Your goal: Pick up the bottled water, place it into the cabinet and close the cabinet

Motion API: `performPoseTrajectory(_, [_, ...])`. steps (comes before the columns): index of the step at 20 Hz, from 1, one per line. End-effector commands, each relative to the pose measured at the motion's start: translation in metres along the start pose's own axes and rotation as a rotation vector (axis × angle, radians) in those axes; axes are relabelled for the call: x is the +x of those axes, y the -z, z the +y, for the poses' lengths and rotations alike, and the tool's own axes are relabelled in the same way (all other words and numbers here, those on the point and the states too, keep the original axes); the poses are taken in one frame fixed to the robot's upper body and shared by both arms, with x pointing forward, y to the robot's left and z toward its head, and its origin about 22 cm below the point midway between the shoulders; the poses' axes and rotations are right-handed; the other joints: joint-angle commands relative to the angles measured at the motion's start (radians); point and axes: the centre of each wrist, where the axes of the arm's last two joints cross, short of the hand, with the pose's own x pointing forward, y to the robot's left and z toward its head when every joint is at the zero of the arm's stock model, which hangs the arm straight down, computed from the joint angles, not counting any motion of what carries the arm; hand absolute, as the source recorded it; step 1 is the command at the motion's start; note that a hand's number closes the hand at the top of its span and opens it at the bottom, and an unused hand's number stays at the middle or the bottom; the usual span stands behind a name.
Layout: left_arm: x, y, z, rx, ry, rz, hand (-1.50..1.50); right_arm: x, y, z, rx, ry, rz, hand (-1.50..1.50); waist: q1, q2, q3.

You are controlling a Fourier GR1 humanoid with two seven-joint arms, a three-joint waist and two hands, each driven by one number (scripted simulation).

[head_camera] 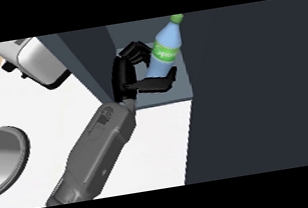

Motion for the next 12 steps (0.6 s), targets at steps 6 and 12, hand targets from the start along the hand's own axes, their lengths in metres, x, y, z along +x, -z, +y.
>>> performPoseTrajectory(6, [-0.010, 0.025, 0.005, 0.109, 0.126, 0.014, 1.50, 0.025, -0.015, -0.009, 0.003, 0.009, -0.026, -1.50, -0.010, 0.004, 0.000])
performPoseTrajectory(12, [-0.023, 0.029, 0.017, 0.185, 0.227, 0.009, 1.50, 0.023, -0.018, -0.007, 0.032, 0.024, -0.033, -1.50, -0.035, 0.010, 0.000])
